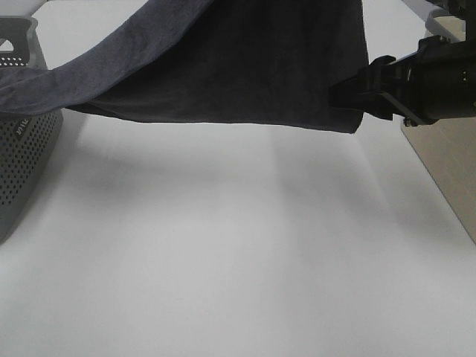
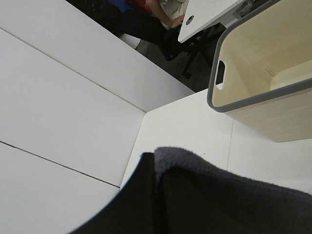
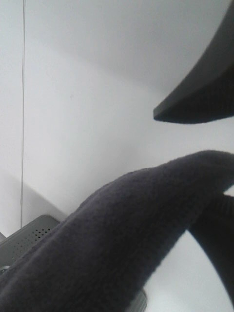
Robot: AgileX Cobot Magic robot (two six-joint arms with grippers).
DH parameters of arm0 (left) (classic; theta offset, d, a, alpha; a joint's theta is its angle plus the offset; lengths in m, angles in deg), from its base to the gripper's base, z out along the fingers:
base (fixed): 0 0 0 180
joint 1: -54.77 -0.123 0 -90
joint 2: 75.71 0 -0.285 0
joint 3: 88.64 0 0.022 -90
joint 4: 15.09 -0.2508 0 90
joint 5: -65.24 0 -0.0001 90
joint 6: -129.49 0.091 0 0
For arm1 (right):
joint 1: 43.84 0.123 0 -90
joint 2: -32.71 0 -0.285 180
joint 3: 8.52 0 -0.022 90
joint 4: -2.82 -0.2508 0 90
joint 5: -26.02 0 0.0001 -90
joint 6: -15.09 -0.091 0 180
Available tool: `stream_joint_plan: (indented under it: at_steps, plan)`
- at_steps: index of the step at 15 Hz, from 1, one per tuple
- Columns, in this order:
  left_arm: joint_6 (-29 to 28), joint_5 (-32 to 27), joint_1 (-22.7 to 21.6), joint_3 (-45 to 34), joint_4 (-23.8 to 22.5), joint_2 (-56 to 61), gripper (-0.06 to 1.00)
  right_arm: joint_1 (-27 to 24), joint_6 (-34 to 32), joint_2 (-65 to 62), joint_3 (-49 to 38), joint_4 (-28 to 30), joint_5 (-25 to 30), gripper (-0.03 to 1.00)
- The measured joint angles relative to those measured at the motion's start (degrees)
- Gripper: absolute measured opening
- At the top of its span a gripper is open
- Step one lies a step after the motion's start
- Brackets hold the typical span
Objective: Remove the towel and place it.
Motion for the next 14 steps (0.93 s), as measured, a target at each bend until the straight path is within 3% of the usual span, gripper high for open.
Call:
stream_joint_plan:
  at_steps: [5,8,10,12,14]
  plan:
    - [0.00,0.00,0.00,0.00,0.00,0.00,0.00,0.00,-0.63,-1.09,0.00,4.35,0.00,0.02]
    - [-1.89,-0.52,0.00,0.17,0.29,0.00,0.00,0.00,-7.22,-2.98,1.55,11.12,1.89,0.02]
    - [-7.33,-2.29,0.00,0.11,0.52,0.00,0.00,0.00,-22.06,-3.21,6.76,24.58,6.88,0.02]
    - [-13.35,-4.58,0.00,0.11,0.57,0.00,0.00,0.00,-38.39,-3.21,13.52,42.40,15.18,0.02]
    - [-17.65,-7.05,0.00,0.11,0.63,0.00,0.00,0.00,-52.20,-3.21,20.45,55.98,25.04,0.02]
